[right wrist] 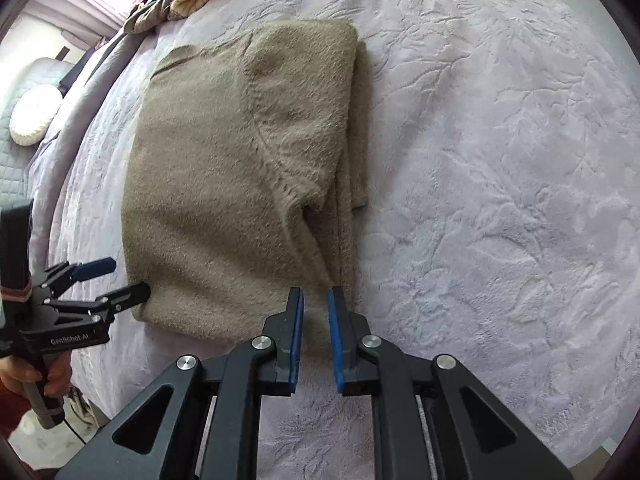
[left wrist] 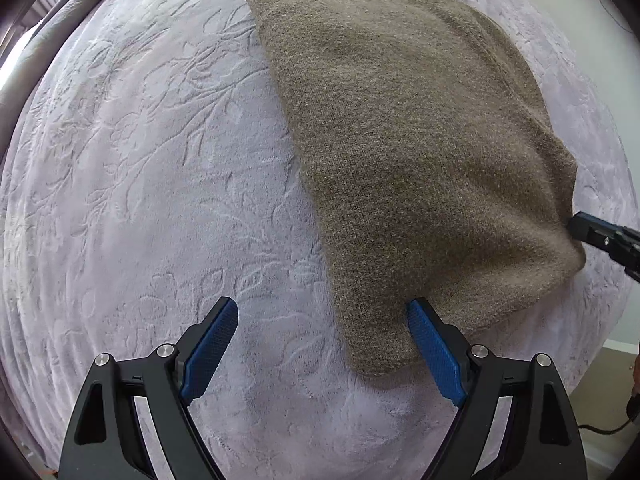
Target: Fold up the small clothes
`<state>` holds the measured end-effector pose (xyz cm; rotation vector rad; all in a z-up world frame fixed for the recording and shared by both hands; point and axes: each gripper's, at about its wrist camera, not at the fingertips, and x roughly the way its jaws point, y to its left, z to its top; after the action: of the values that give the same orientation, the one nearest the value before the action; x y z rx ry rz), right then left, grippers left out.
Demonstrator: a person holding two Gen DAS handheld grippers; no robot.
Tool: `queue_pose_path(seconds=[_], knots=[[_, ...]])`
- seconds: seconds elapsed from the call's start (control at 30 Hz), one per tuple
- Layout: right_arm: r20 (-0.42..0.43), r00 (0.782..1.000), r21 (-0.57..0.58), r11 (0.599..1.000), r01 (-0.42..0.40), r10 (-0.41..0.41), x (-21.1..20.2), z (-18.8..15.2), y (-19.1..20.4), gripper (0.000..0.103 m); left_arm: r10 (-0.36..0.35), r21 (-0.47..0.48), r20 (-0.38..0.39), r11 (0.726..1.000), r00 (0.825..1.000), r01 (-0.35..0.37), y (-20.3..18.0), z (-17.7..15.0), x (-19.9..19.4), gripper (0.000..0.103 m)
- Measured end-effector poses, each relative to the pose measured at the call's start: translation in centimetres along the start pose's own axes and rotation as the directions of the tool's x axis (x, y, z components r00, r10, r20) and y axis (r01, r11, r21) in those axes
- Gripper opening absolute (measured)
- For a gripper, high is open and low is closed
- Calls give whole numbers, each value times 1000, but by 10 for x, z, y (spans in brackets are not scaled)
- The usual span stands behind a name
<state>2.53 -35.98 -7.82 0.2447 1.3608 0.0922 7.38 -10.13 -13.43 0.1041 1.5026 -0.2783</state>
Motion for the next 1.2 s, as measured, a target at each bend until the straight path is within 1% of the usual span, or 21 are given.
queue_pose_path(seconds=[0.07, 0.1, 0.17, 0.23, 0.3, 0.37, 0.4, 0.43, 0.47, 0.57, 0.6, 0.67, 0.83, 1.03, 1.2], knots=[[26, 999, 47, 998, -40, 38, -4, 8, -6, 19, -3, -4, -1, 1000, 1000, 3, 0, -1, 1, 88], [36, 997, 71, 995, -67, 65, -4, 12, -9, 20, -2, -4, -1, 1000, 1000, 2, -6, -6, 2, 88], [41, 994, 80, 991, -107, 104, -3, 19, -11, 20, -1, -4, -1, 1000, 1000, 1, -7, -8, 2, 88], [26, 994, 57, 993, -107, 106, 4, 24, -6, 20, 0, 1, -4, 1000, 1000, 0, -2, -3, 6, 88], [-4, 996, 35, 996, -84, 84, 13, 26, -2, 20, 0, 1, -8, 1000, 1000, 0, -5, -4, 6, 88], [-42, 998, 35, 998, -47, 48, 24, 28, -3, 21, -5, -5, -14, 1000, 1000, 5, -3, -2, 6, 88], [-48, 997, 51, 997, -52, 55, 27, 28, -6, 21, -6, -8, -17, 1000, 1000, 6, -3, -3, 7, 88], [-45, 997, 69, 996, -60, 63, 28, 28, -9, 26, -7, -9, -18, 1000, 1000, 6, -1, -1, 8, 88], [-46, 997, 86, 994, -60, 64, 29, 28, -13, 34, -7, -10, -18, 1000, 1000, 7, 0, -2, 7, 88], [-48, 995, 128, 988, -83, 89, 26, 27, -24, 37, -14, -16, -23, 1000, 1000, 14, 4, -1, 9, 88], [-47, 994, 135, 987, -88, 95, 25, 26, -26, 37, -18, -19, -26, 1000, 999, 17, 5, -1, 9, 88], [-38, 994, 145, 985, -96, 102, 21, 25, -31, 41, -19, -21, -29, 1000, 999, 19, 7, 0, 8, 88], [7, 995, 173, 980, -98, 99, 7, 24, -40, 42, -3, -28, 1, 1000, 1000, 3, 15, 4, 0, 88], [43, 986, 280, 946, -165, 160, 5, 30, -61, 45, 5, -44, 28, 999, 1000, -3, 25, 14, -11, 88], [46, 982, 292, 938, -189, 183, 8, 34, -64, 45, -1, -74, 57, 997, 998, 6, 34, 26, -19, 88]])
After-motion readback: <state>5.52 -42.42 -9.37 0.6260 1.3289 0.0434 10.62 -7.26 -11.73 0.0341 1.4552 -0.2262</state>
